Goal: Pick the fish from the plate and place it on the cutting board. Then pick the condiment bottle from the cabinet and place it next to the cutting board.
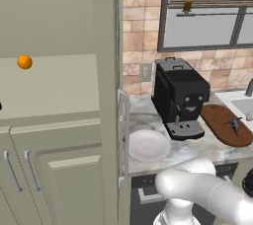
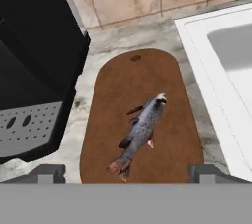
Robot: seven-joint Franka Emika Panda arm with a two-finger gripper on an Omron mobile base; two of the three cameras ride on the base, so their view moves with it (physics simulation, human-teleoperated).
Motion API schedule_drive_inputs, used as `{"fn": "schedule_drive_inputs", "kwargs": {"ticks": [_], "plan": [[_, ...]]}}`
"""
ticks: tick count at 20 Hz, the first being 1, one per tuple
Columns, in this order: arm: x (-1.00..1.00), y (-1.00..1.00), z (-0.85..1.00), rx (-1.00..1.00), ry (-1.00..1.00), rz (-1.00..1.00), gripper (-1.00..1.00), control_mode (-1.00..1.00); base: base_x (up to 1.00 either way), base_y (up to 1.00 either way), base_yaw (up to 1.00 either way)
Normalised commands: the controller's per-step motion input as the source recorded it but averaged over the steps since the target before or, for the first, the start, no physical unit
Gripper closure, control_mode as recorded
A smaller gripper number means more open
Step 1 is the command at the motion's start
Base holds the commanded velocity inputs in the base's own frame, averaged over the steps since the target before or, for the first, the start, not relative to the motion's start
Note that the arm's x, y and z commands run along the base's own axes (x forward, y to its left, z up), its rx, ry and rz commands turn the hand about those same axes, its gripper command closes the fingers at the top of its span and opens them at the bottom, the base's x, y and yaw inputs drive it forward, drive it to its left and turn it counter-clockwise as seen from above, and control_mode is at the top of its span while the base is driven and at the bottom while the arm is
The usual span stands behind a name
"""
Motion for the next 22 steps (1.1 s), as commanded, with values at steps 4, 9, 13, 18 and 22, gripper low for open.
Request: {"fn": "schedule_drive_inputs", "kwargs": {"ticks": [4, 9, 13, 18, 22], "plan": [[-0.51, 0.43, 0.29, -0.01, -0.17, 0.0, -1.0, -1.0, 0.0, 0.0, 0.0], [-0.47, 0.37, 0.51, 0.0, -0.2, 0.0, -1.0, -1.0, 0.0, 0.0, 0.0], [-0.46, 0.29, 0.62, 0.0, -0.21, 0.0, -1.0, -1.0, 0.0, 0.0, 0.0], [-0.42, 0.26, 0.65, -0.01, -0.22, 0.0, -1.0, -1.0, 0.0, 0.0, 0.0], [-0.41, 0.3, 0.66, -0.05, -0.22, 0.0, -1.0, -1.0, 0.0, 0.0, 0.0]]}}
